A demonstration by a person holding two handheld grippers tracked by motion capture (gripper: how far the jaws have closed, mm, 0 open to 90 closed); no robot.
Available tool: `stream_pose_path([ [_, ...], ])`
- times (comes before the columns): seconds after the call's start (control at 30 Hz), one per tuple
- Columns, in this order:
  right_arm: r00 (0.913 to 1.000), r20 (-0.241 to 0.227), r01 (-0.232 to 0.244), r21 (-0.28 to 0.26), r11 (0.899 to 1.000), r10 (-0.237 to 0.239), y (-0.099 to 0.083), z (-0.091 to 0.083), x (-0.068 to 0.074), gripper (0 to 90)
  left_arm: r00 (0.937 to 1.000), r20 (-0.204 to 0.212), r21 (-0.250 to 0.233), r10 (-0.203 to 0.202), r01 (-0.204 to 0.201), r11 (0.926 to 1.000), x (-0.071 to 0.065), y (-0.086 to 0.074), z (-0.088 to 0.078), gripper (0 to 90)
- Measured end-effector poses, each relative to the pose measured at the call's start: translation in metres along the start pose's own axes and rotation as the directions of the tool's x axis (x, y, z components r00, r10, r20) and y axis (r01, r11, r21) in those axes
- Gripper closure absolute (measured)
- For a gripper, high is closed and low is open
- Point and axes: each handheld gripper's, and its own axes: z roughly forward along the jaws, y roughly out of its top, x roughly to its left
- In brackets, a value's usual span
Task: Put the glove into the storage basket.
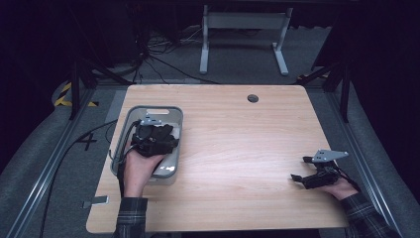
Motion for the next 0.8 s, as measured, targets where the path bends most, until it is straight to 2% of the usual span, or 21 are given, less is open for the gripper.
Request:
stream_pose_path([
  [0.17,1.0000,0.000,0.000,0.000,1.000,0.000,0.000,0.000,0.000,9.0,0.9992,0.025,-0.018,0.030,-0.030,0.9994,-0.018,0.005,0.006,25.3],
  [0.2,1.0000,0.000,0.000,0.000,1.000,0.000,0.000,0.000,0.000,9.0,0.9987,0.036,-0.025,0.036,-0.035,0.9991,-0.026,0.006,0.009,25.2],
  [0.27,1.0000,0.000,0.000,0.000,1.000,0.000,0.000,0.000,0.000,9.1,0.9984,0.040,-0.027,0.041,-0.039,0.9989,-0.030,0.007,0.011,25.1],
  [0.4,1.0000,0.000,0.000,0.000,1.000,0.000,0.000,0.000,0.000,9.0,0.9952,0.071,-0.038,0.067,-0.065,0.9972,-0.047,0.009,0.021,24.9],
  [0.47,1.0000,0.000,0.000,0.000,1.000,0.000,0.000,0.000,0.000,9.0,0.9946,0.069,-0.038,0.078,-0.076,0.9964,-0.051,0.009,0.023,22.6],
  [0.53,1.0000,0.000,0.000,0.000,1.000,0.000,0.000,0.000,0.000,9.0,0.9939,0.070,-0.035,0.086,-0.083,0.9959,-0.060,0.010,0.028,21.1],
  [0.67,1.0000,0.000,0.000,0.000,1.000,0.000,0.000,0.000,0.000,9.0,0.9895,0.084,-0.034,0.117,-0.114,0.9928,-0.075,0.011,0.037,19.1],
  [0.7,1.0000,0.000,0.000,0.000,1.000,0.000,0.000,0.000,0.000,9.0,0.9870,0.092,-0.029,0.132,-0.129,0.9912,-0.084,0.011,0.043,18.3],
  [0.73,1.0000,0.000,0.000,0.000,1.000,0.000,0.000,0.000,0.000,9.0,0.9870,0.092,-0.029,0.132,-0.129,0.9912,-0.084,0.011,0.043,17.3],
  [0.77,1.0000,0.000,0.000,0.000,1.000,0.000,0.000,0.000,0.000,9.0,0.9841,0.099,-0.022,0.148,-0.146,0.9890,-0.092,0.011,0.049,17.0],
  [0.8,1.0000,0.000,0.000,0.000,1.000,0.000,0.000,0.000,0.000,9.0,0.9841,0.099,-0.022,0.148,-0.146,0.9890,-0.092,0.011,0.049,16.5],
])
